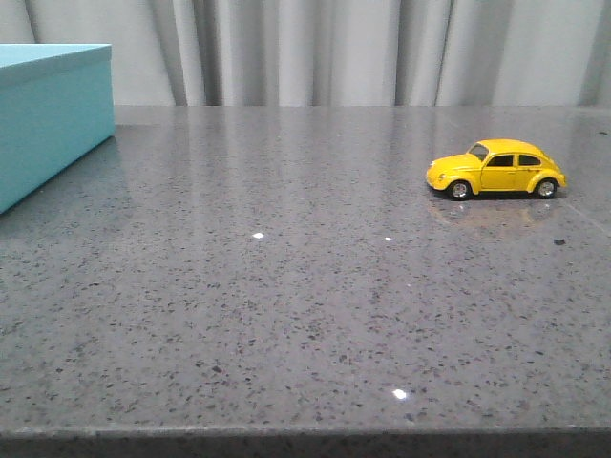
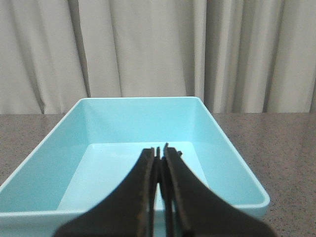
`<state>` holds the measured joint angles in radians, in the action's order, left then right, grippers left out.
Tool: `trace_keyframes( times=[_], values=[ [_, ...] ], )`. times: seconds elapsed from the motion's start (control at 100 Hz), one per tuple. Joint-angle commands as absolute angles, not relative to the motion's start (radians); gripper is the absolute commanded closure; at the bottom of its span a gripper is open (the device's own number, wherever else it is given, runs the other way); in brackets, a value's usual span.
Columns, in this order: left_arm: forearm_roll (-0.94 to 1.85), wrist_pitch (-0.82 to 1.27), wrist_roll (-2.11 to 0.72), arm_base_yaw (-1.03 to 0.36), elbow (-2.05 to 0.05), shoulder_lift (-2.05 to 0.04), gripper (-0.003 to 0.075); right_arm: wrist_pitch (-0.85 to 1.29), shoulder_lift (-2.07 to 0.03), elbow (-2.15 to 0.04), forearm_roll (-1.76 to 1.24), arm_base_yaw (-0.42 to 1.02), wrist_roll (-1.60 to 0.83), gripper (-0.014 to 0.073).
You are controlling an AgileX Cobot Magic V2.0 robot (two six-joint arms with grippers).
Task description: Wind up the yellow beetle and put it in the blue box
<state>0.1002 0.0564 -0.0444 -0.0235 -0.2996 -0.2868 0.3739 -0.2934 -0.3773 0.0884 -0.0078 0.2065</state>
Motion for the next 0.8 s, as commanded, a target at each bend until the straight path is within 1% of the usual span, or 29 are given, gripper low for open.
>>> trace_keyframes(
  times=[0.0,0.31,0.36,0.39,0.43,0.49,0.56,0.62,0.68,0.71,0.75,0.79],
  values=[
    [0.112,-0.01,-0.037,-0.042,-0.374,-0.365,0.0739,0.308,-0.36,-0.438,0.092,-0.011,0.201,0.0651],
    [0.112,-0.01,-0.037,-0.1,-0.497,-0.599,0.0738,0.329,-0.546,-0.525,0.092,-0.008,0.201,0.0646],
    [0.112,-0.007,-0.037,-0.105,-0.511,-0.631,0.073,0.33,-0.567,-0.537,0.092,-0.008,0.201,0.0625],
    [0.112,-0.007,-0.037,-0.107,-0.519,-0.648,0.0717,0.33,-0.577,-0.544,0.092,-0.008,0.201,0.0598],
    [0.112,-0.007,-0.037,-0.111,-0.529,-0.673,0.0685,0.331,-0.59,-0.552,0.092,-0.008,0.201,0.0559],
    [0.112,0.0,-0.037,-0.113,-0.541,-0.703,0.0626,0.331,-0.604,-0.561,0.092,-0.008,0.201,0.0473],
    [0.112,0.007,-0.037,-0.113,-0.554,-0.729,0.0529,0.335,-0.614,-0.569,0.092,-0.008,0.201,0.037],
    [0.112,0.016,-0.037,-0.113,-0.568,-0.746,0.0423,0.338,-0.614,-0.569,0.092,-0.008,0.201,0.0291],
    [0.112,0.012,-0.037,-0.113,-0.57,-0.757,0.0331,0.345,-0.614,-0.569,0.092,-0.008,0.201,0.0249],
    [0.112,0.01,-0.037,-0.113,-0.57,-0.757,0.0304,0.345,-0.614,-0.569,0.092,-0.008,0.201,0.0243],
    [0.112,0.01,-0.037,-0.113,-0.57,-0.757,0.0286,0.343,-0.614,-0.567,0.092,-0.008,0.201,0.0243],
    [0.112,0.0,-0.037,-0.113,-0.57,-0.757,0.029,0.34,-0.614,-0.566,0.092,-0.008,0.201,0.0243]
  ],
)
